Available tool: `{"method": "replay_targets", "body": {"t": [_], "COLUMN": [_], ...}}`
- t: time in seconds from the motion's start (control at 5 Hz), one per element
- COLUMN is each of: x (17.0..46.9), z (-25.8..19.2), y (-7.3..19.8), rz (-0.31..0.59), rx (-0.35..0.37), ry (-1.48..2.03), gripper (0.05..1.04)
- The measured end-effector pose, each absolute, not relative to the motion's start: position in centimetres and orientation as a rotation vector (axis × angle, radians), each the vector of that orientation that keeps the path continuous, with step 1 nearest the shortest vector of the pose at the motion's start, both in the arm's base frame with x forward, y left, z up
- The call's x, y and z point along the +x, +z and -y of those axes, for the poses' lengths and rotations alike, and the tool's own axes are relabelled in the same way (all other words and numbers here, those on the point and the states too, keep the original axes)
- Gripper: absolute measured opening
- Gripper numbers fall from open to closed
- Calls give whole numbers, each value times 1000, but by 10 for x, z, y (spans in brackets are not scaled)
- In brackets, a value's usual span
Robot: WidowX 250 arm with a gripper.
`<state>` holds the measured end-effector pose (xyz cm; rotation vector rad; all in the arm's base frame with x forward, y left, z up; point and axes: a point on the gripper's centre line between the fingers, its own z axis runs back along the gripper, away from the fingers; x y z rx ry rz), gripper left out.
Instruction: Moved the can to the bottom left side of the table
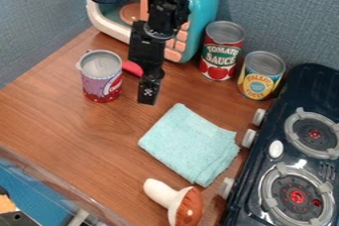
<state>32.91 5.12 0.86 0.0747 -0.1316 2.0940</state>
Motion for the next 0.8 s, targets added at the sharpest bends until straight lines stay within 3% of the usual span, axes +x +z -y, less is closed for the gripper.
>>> {"method": "replay_targets", "body": {"t": [0.2,0.8], "x": [335,330], "z": [-64,-114], "y": [-3,3], "rz": [98,159], "rx": [77,109], "ry": [2188,2383], "gripper": [1000,1000]}}
